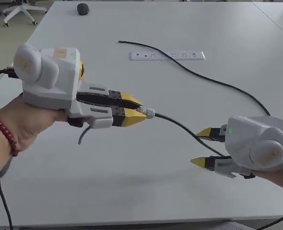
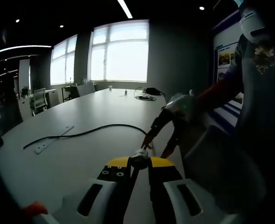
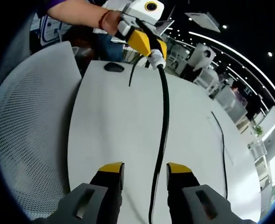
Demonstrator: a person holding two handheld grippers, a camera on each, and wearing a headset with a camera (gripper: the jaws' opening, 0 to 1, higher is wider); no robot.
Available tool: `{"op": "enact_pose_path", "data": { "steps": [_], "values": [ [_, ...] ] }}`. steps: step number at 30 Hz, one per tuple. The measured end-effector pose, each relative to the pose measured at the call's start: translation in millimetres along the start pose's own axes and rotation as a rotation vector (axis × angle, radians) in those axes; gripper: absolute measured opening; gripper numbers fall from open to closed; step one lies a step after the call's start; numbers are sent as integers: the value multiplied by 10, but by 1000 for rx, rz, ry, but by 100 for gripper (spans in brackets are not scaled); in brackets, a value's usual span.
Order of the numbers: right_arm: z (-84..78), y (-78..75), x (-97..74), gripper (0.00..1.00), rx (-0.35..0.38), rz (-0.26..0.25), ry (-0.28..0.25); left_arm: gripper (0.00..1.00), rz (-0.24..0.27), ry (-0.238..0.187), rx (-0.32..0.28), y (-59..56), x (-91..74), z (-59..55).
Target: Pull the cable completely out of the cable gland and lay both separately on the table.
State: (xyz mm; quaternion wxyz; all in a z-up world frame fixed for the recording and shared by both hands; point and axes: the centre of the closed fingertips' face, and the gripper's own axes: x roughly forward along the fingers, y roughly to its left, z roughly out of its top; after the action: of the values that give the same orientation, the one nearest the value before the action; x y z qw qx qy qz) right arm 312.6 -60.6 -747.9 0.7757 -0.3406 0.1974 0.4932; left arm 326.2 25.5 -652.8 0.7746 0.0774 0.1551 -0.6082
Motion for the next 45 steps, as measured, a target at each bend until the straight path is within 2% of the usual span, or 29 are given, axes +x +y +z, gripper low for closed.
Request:
{"op": "enact_pose_path", "data": {
  "steps": [4,5,7,8,10,12,17,20,28,33,35,37,44,45],
  "values": [
    [254,-65,-73,36,5,-30,-50,15,2,1,-3,3,1,-9],
    [375,-71,-96,37,-2,-30,-91,15,3,3,-4,6,1,-16],
    [487,-98,-127,37,5,-44,-108,15,3,5,-5,7,3,-30],
    [616,-106,-145,40,-19,-47,-143,15,3,7,-6,6,4,-37],
    [689,-117,-164,42,-20,-52,-148,15,1,6,-6,-1,7,-40],
    [919,-125,-211,41,-47,-57,-190,15,0,9,-5,-4,10,-47],
    [1187,-160,-268,41,-94,-71,-242,15,0,8,-5,-8,10,-44],
    [1290,-164,-286,40,-124,-72,-255,15,0,10,-4,-8,12,-44],
    [1322,-175,-277,38,-135,-66,-246,15,-5,4,-3,-25,16,-24],
    [1183,-151,-191,32,-152,-54,-199,15,-10,-1,-3,-47,20,-9],
    [1129,-133,-150,32,-154,-46,-179,15,-14,0,-2,-60,24,-8],
    [1069,-108,-121,27,-172,-32,-148,15,-18,-3,-4,-70,25,-1],
    [1032,-107,-69,22,-198,-29,-128,15,-24,3,0,-84,37,-13],
    [1032,-102,-62,19,-200,-23,-124,15,-26,2,-3,-87,40,-12]
  ]
}}
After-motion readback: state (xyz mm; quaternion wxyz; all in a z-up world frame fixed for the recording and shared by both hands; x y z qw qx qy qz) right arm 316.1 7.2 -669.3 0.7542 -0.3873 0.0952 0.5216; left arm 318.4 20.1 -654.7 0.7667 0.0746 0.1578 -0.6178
